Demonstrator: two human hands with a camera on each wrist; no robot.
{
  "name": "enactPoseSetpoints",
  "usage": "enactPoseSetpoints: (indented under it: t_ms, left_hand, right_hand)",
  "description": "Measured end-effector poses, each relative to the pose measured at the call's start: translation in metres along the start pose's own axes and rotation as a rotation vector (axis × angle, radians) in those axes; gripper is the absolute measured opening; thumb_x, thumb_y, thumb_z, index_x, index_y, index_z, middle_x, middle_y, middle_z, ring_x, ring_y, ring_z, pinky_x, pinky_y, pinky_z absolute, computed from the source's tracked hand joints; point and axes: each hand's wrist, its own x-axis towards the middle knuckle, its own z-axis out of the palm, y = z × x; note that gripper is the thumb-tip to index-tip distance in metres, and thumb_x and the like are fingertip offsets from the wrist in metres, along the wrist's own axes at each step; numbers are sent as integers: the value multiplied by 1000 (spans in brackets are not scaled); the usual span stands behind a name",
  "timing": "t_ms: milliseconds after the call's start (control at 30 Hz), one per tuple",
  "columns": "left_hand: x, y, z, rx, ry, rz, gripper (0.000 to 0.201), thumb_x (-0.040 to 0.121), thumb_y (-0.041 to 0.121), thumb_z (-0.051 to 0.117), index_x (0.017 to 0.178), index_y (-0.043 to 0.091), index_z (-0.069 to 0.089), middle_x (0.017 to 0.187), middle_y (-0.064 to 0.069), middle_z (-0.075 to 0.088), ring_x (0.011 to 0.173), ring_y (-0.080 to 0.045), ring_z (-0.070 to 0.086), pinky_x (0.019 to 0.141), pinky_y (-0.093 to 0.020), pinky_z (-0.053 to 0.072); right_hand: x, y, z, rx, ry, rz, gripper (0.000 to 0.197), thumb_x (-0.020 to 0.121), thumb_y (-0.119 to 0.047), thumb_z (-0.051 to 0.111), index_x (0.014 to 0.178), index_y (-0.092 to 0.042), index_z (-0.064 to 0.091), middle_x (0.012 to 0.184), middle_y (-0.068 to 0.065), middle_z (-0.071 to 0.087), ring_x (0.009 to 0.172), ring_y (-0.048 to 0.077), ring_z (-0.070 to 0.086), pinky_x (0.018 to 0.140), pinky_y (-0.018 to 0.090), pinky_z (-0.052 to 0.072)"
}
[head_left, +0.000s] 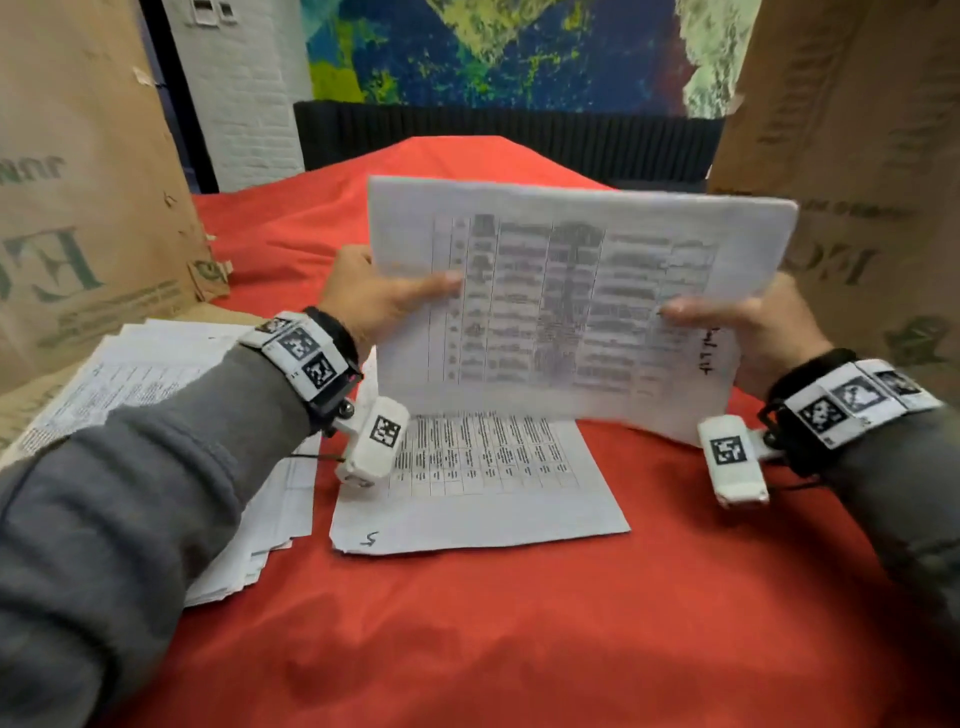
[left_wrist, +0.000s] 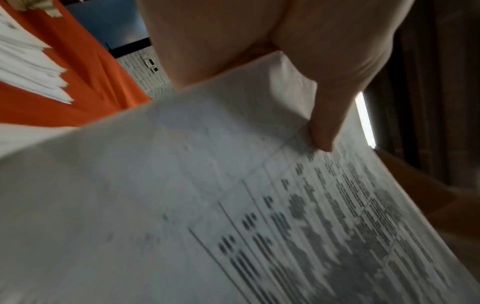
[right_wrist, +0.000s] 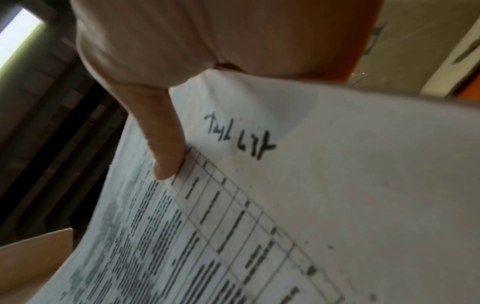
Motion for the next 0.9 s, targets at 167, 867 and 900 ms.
enactPoseSetpoints:
  t_ms: [167, 867, 900]
  left_hand:
    - [5, 16, -2, -87, -12, 3, 50, 74, 10, 90, 119, -2, 73, 115, -13, 78, 103, -30, 76, 90, -45, 61]
    - [5, 3, 1, -122, -46, -14, 57, 68, 6, 90, 121, -3, 71, 116, -15, 77, 109, -35, 74, 94, -50, 60]
    - [2, -2, 1, -91, -62, -26, 58, 65, 6, 90, 120, -2, 72, 116, -14, 78, 110, -34, 74, 97, -49, 59]
  right_hand:
    - [5, -8, -3, 89, -49, 15, 78, 67, -2, 85, 138, 9, 56, 138, 29, 61, 125, 47, 62, 106, 60, 50]
    - [1, -5, -2, 90, -42, -2, 68, 69, 9, 75, 134, 10, 57, 132, 30, 64, 118, 47, 65, 99, 59, 54]
    - [-2, -2, -1, 81, -16, 27, 71, 65, 10, 78, 133, 11, 58, 130, 28, 66, 115, 45, 67, 99, 59, 54]
